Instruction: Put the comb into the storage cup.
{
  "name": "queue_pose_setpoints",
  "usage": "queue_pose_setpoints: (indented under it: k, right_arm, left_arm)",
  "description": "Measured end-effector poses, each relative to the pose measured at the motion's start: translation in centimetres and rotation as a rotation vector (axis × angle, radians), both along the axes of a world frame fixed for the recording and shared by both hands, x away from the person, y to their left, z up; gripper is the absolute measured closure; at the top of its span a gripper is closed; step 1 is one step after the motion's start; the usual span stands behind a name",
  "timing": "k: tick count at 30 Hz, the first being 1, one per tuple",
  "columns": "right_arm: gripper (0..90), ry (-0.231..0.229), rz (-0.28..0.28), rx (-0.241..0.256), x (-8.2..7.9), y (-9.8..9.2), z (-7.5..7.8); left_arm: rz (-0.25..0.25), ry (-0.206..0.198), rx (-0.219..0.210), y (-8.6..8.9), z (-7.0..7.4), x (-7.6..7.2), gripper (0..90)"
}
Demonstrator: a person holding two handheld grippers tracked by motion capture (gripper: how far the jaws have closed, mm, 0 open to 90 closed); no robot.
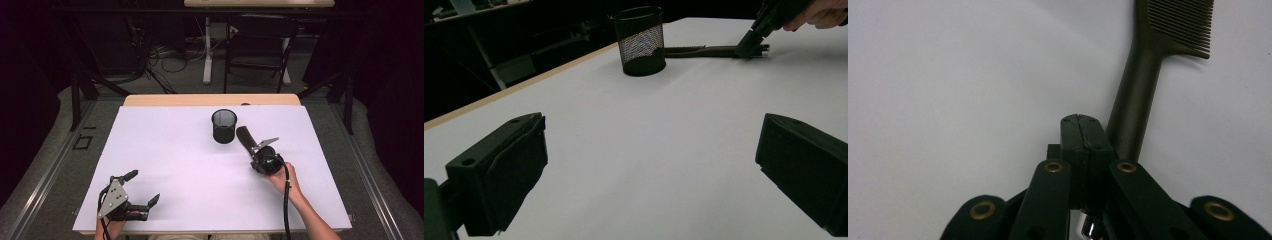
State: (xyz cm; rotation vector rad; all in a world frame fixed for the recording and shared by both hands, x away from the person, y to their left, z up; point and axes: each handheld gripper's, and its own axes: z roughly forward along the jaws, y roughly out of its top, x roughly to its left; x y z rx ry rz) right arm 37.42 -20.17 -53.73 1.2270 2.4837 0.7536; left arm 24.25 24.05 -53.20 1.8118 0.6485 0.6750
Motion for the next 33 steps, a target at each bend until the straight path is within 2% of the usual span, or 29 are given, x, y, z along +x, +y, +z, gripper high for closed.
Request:
queue_pose_setpoints:
  k: [3, 6, 7, 9, 10, 12, 13, 14, 17, 24, 30, 33]
  right_arm:
    - [88.9, -0.001, 0.0, 0.016, 0.0, 0.0, -0.1]
    - [66.6, 0.017, 0.009, 0.047, -0.1, 0.0, 0.6]
    - [66.6, 0.017, 0.009, 0.047, -0.1, 0.0, 0.6]
    - [55.1, 0.021, 0.019, 0.066, -0.3, -0.1, 1.3]
    - [55.1, 0.021, 0.019, 0.066, -0.3, -0.1, 1.3]
    - [48.3, 0.023, 0.024, 0.077, -0.5, -0.2, 1.6]
    - [40.2, 0.027, 0.014, 0.079, -0.7, -0.2, 1.9]
    - [40.2, 0.027, 0.014, 0.079, -0.7, -0.2, 1.9]
    - [31.0, 0.032, 0.007, 0.08, -0.7, -0.5, 2.3]
    - [17.7, 0.045, -0.014, 0.069, -0.4, -0.7, 3.0]
    - [13.2, 0.073, -0.032, 0.056, 0.0, -0.2, 2.8]
    - [7.6, 0.092, -0.041, 0.033, 0.5, 0.0, 2.6]
  left_arm:
    - [0.0, 0.0, 0.0, 0.0, 0.0, 0.0, 0.3]
    - [-0.001, -0.001, 0.001, 0.0, 0.0, 0.0, 0.3]
    - [-0.001, -0.001, 0.001, 0.0, 0.0, 0.0, 0.3]
    - [-0.001, -0.002, 0.001, 0.0, 0.0, 0.0, 0.3]
    - [0.0, -0.002, 0.001, 0.1, 0.0, 0.0, 0.3]
    - [0.002, -0.002, -0.001, 0.1, 0.0, 0.0, 0.3]
    - [0.003, -0.001, -0.002, 0.1, 0.0, 0.0, 0.3]
    - [0.003, -0.001, -0.002, 0.1, 0.0, -0.1, 0.3]
    - [0.004, -0.002, -0.001, 0.1, 0.1, -0.1, 0.3]
    - [0.003, 0.0, 0.004, -0.1, 0.0, 0.0, 0.3]
    - [0.001, -0.006, 0.008, -0.1, 0.1, -0.1, 0.3]
    - [-0.001, -0.006, 0.005, -0.1, 0.1, -0.1, 0.3]
